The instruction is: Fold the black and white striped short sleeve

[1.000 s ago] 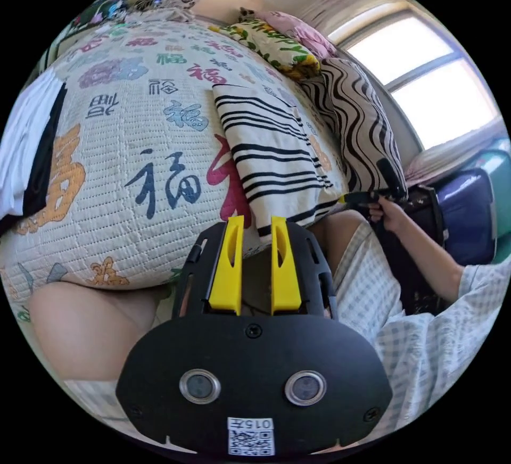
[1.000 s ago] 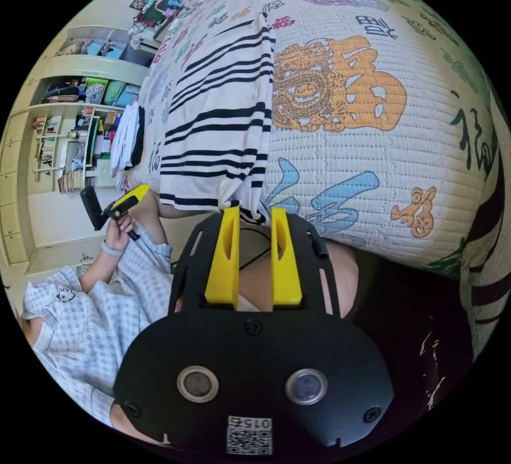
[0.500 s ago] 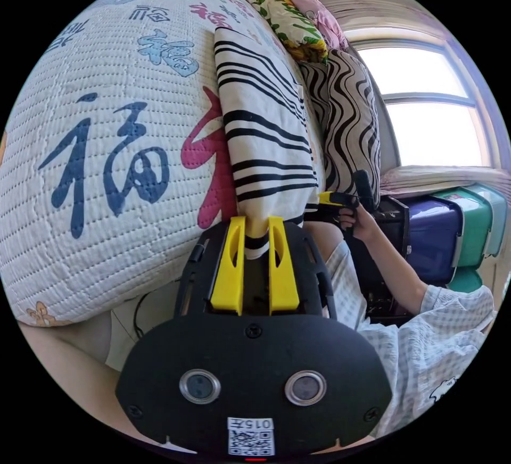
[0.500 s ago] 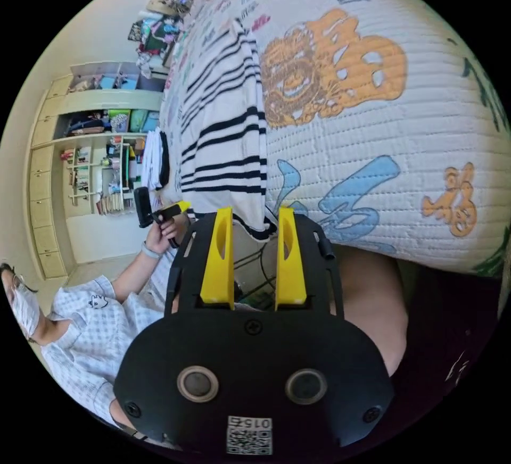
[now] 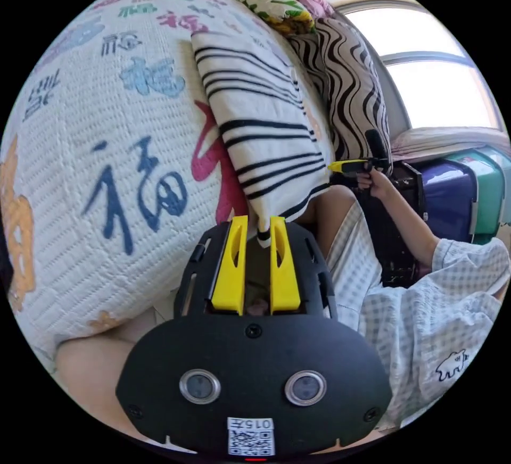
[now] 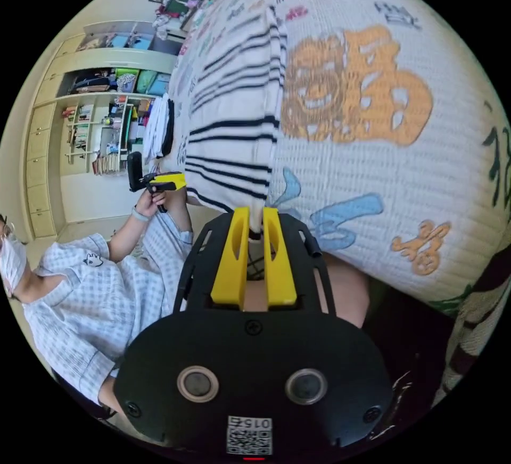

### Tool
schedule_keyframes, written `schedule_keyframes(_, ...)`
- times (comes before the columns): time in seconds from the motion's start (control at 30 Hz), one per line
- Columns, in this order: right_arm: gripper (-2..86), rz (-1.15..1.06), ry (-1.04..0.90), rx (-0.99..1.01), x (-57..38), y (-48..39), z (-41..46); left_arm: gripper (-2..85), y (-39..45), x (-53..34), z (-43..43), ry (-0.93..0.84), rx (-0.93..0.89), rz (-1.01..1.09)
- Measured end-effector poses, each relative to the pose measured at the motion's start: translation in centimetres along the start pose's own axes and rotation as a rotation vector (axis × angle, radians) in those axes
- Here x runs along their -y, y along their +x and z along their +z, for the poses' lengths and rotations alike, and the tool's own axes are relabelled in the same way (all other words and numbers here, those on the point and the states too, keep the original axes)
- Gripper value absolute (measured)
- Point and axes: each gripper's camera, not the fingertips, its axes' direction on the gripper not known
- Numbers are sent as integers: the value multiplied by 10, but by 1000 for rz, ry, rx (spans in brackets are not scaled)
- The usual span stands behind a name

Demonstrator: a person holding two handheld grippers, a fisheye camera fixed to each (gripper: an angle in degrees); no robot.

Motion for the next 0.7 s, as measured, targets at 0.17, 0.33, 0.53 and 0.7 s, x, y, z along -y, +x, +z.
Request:
schedule_keyframes(0.17,97,-114,239,98,53,17,-47,91,-42,69,-55,190,-86,2)
schedule_keyframes(0.33,133,-74,277,218,119,66,-50,124,-91,139,-55,244,-219,-43)
schedule_keyframes(0.53,141,-69,167,289,175,106,-36,128,-123,189,-29,182,-320,-58)
schedule_keyframes(0.7,122,-130,66,439,210,112,-25,92,-119,212,-3,136,-405,4)
